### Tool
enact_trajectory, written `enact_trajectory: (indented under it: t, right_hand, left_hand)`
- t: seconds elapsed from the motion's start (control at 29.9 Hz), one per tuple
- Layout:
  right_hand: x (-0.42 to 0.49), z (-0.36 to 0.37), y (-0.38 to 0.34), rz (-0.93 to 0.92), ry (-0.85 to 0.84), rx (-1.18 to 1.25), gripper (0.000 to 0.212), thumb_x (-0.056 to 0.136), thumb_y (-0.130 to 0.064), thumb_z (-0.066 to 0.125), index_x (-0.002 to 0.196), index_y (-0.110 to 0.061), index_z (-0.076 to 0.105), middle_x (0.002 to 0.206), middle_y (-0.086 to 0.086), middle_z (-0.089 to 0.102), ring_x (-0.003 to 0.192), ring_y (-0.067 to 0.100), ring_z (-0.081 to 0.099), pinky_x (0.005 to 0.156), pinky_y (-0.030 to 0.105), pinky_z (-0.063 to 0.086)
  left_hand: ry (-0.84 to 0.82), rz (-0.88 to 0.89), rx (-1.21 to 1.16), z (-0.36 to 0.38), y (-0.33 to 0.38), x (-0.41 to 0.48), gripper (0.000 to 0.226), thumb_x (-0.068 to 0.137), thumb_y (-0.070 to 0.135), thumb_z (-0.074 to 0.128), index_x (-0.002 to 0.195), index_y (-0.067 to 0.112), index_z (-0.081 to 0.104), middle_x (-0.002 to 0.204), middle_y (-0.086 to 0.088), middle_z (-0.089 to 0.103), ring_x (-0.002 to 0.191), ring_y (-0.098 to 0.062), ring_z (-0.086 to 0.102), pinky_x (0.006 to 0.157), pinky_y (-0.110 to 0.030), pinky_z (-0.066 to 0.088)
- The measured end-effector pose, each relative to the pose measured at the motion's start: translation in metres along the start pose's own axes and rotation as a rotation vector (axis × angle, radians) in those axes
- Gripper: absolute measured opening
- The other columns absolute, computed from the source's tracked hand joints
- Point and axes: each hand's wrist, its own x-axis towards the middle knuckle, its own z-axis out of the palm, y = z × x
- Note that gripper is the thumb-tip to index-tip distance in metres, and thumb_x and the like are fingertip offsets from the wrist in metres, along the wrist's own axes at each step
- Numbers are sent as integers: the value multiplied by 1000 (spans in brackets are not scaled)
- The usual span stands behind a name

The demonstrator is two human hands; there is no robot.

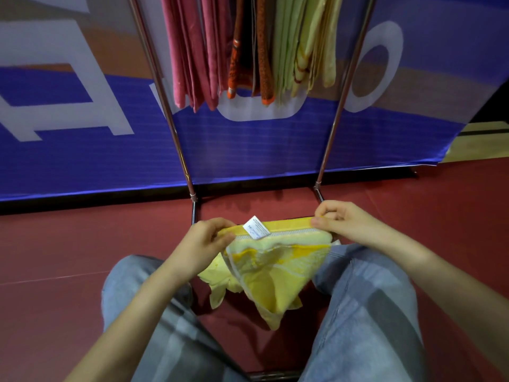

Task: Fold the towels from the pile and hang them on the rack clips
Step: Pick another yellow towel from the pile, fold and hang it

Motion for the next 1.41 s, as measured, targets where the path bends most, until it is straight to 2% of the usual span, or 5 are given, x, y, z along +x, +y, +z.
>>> enact_trajectory:
  t: [0.33, 0.67, 0.87, 1.14, 1.41]
  right_hand:
    - [0, -6, -21, -142, 118, 2, 23, 78, 2, 63, 64, -13, 52, 47, -2, 54, 41, -1, 47, 45, 10, 40]
    - [-2, -28, -130, -717, 559, -122, 28, 80, -9, 64, 71, -31, 49, 56, -29, 58, 54, -10, 50, 53, 6, 37]
    - [24, -29, -88, -463, 482, -186, 25, 83, -9, 62, 69, -25, 50, 56, -6, 52, 42, -3, 47, 43, 10, 37]
    - [5, -47, -151, -720, 543, -158, 22, 82, -13, 63, 71, -29, 52, 52, -20, 61, 44, -3, 54, 43, 12, 45]
    - [6, -31, -121, -529, 516, -46, 23, 84, -4, 59, 68, -18, 50, 41, -11, 58, 32, 2, 51, 35, 13, 41]
  left_hand:
    - [-38, 117, 293, -24, 22, 18, 22, 91, 13, 44, 102, 2, 59, 79, -6, 65, 72, -7, 60, 62, -17, 39]
    - [388, 338, 439, -82, 107, 48, 22, 91, 15, 40, 99, 0, 54, 89, -21, 62, 83, -34, 59, 74, -43, 48]
    - [261, 222, 526, -63, 87, 54, 17, 91, 11, 42, 94, -1, 54, 77, -14, 58, 79, -39, 58, 67, -40, 41]
    - [406, 386, 453, -103, 137, 48, 32, 83, 22, 38, 100, 4, 57, 85, -18, 65, 83, -34, 65, 79, -50, 51]
    - [204, 159, 168, -87, 123, 37, 15, 91, 6, 45, 96, 5, 60, 74, -11, 63, 61, -9, 65, 65, -24, 57]
